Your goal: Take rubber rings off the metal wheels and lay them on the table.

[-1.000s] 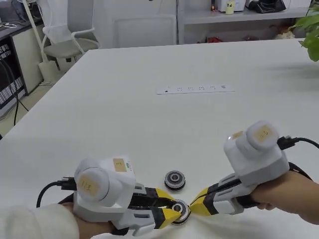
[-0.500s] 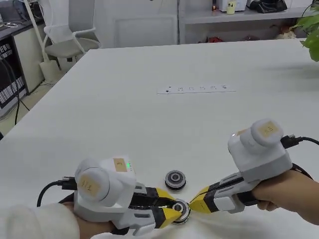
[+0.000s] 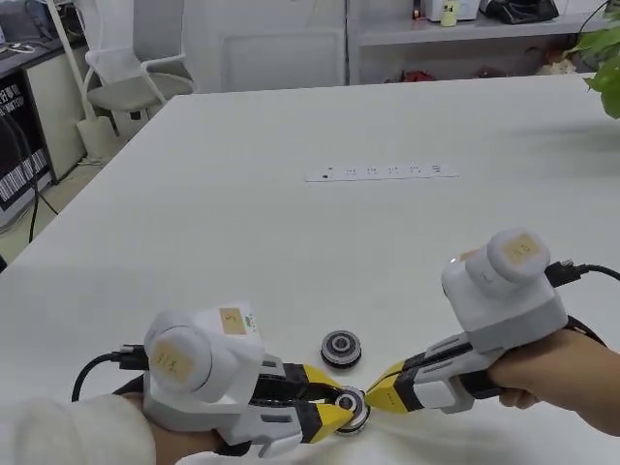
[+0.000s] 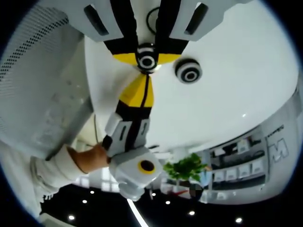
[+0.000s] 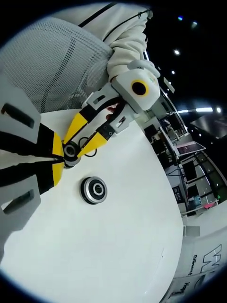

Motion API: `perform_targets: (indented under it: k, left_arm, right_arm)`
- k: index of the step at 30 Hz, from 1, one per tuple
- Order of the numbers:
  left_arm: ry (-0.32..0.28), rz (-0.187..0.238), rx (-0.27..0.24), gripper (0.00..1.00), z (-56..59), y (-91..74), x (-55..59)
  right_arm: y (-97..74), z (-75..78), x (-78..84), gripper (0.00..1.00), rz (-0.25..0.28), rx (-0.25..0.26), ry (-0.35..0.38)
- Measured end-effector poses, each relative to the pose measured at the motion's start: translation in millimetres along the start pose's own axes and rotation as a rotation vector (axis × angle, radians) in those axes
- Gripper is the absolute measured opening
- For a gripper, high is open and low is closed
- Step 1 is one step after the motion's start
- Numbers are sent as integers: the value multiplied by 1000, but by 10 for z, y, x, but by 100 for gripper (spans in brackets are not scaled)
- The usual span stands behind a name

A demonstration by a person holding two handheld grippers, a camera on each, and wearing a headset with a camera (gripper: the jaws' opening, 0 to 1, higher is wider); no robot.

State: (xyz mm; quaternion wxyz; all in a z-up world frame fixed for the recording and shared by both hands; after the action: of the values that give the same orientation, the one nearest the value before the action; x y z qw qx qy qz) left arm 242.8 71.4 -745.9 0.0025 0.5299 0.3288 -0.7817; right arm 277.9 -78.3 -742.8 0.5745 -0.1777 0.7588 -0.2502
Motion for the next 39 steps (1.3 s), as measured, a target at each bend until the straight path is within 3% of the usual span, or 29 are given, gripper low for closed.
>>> perform_targets:
  k: [18, 19, 20, 21, 22, 23, 24, 25, 27, 29, 35, 39]
  left_arm:
    - [1, 1, -1, 14, 3, 2, 2]
    - [1, 2, -1, 14, 3, 3, 2]
    - [-1, 3, -2, 14, 4, 7, 1]
    - [0, 4, -3, 14, 6, 11, -1]
    - [1, 3, -4, 14, 8, 12, -4]
    - [1, 4, -4, 14, 8, 12, -4]
    - [0, 4, -4, 14, 6, 12, -3]
    - [0, 5, -4, 14, 6, 11, -3]
    - [0, 4, -4, 14, 6, 11, -5]
    - [0, 4, -5, 14, 8, 12, -5]
    - [-1, 4, -5, 14, 8, 12, -3]
    - [-1, 4, -5, 14, 8, 11, -3]
  right_arm:
    - [12, -22, -27, 0, 5, -6, -1]
    - [8, -30, -56, 0, 38, -23, -7]
    - [9, -126, -194, 0, 170, -105, 59]
    - [-20, -155, -310, 0, 210, -119, 103]
    - [-27, -132, -334, 0, 199, -85, 86]
    - [-46, -87, -404, 0, 199, -6, -33]
    - [-53, -107, -431, 0, 218, -11, -72]
    - [-58, -143, -432, 0, 225, -30, -38]
    - [-70, -107, -368, 0, 193, -6, -22]
    - [-83, -55, -227, 0, 103, 36, -69]
    - [-40, -13, -50, 0, -1, 31, -98]
    - [-5, -42, 16, 0, -61, 8, -164]
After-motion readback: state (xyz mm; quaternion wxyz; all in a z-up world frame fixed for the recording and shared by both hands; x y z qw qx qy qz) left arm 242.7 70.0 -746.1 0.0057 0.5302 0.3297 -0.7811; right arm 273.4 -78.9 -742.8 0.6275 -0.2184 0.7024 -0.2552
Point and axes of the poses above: the centre of the closed fingertips' face, and the gripper's own axes: y roughly forward along the fingers, z roughly to its right, x roughly out of its underside, the point moved 9 cm from there along -y, roughly backward along the fingers, and after that the axes turned 14 degrees about -y, right-handed, at the moved point
